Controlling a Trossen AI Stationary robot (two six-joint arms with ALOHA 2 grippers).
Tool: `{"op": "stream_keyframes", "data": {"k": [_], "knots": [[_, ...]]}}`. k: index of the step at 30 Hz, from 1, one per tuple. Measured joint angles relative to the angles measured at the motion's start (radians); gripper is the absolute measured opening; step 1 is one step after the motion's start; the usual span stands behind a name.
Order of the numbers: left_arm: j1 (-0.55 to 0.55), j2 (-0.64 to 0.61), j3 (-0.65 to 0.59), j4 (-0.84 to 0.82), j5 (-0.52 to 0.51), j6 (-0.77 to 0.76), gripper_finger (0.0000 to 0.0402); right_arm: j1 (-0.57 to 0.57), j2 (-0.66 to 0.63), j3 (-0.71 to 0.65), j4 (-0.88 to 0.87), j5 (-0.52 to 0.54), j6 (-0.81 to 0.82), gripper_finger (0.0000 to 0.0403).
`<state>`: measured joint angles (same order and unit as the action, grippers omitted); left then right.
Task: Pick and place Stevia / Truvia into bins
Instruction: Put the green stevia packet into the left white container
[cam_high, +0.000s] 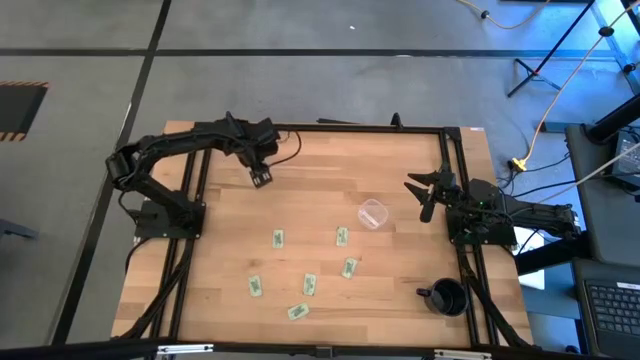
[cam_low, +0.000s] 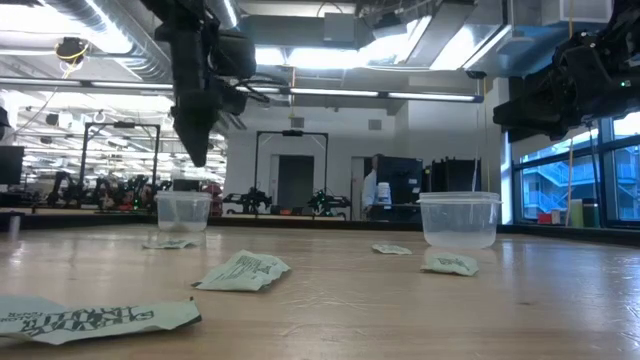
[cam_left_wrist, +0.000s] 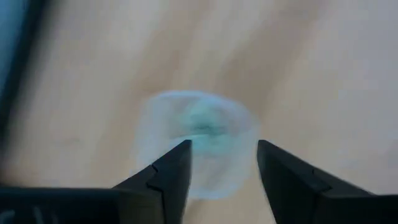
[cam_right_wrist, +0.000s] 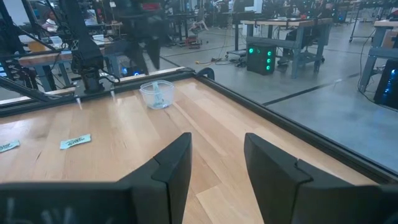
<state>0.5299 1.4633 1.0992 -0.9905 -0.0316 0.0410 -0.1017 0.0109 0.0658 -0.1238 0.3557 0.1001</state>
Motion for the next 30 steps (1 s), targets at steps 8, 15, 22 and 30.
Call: {"op": "stream_keyframes", "data": {"k": [8, 15, 22, 30], "knots": [[-0.225, 0.000, 0.000, 0.059, 0.131, -0.027, 0.0175, 0.000, 0.000, 0.000, 0.000, 0.000, -0.001, 0.0152], [-0.446, 0.000, 0.000, 0.167, 0.125, -0.028, 0.0177, 0.000, 0.000, 0.000, 0.000, 0.000, 0.000, 0.0152], [-0.588, 0.001, -0.035, 0.301, 0.101, 0.008, 0.0201, 0.000, 0.000, 0.000, 0.000, 0.000, 0.003, 0.0152], [-0.614, 0.047, -0.065, 0.314, 0.020, -0.418, 0.0221, 0.000, 0.000, 0.000, 0.001, 0.000, 0.002, 0.0152]]}}
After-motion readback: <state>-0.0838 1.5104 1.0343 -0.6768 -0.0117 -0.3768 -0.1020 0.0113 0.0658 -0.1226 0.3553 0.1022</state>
